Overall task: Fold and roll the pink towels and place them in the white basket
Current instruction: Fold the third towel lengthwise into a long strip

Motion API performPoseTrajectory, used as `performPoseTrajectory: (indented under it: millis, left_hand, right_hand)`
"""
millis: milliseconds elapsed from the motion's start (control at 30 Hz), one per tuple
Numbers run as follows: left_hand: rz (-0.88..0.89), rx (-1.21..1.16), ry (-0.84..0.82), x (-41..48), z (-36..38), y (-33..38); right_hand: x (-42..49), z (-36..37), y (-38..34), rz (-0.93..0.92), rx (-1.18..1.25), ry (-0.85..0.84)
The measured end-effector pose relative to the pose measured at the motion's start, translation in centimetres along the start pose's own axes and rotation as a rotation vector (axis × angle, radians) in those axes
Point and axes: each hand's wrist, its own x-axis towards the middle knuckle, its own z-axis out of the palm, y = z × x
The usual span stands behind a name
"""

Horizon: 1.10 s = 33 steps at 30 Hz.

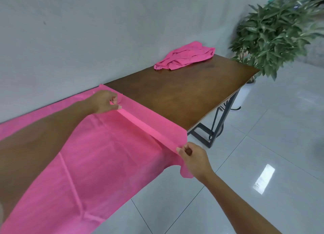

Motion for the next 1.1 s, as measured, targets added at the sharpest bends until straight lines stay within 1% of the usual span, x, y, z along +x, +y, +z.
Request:
performPoseTrajectory:
  millis: [233, 467, 600, 700, 833, 1100]
  left_hand:
    - [0.111, -0.083, -0.028, -3.2, 0.0, -3.6]
    - [0.206, -0.132, -0.114, -6.4, 0.5, -8.5]
    - [0.205, -0.151, -0.156, -7.6, 1.5, -12.5]
    - [0.204, -0.193, -0.141, -8.7, 2.1, -14.3]
    - [0.217, -0.167, -0.129, -10.4, 2.1, -15.4]
    - [0.14, -0.13, -0.114, -14.8, -0.6, -15.6]
  right_hand:
    - [-4.3, 2.6, -2.6, 0.03, 0.021, 0.016]
    - [-8.2, 7.0, -5.4, 0.058, 0.017, 0.04]
    - [-9.5, 10.3, -6.3, 0.06, -0.112, 0.054]
    - [-10.6, 12.2, -7.3, 0.089, -0.102, 0.077]
    - [-12.3, 13.7, -8.6, 0.107, -0.113, 0.068]
    - [-14.9, 14.9, -9.9, 0.084, -0.097, 0.019]
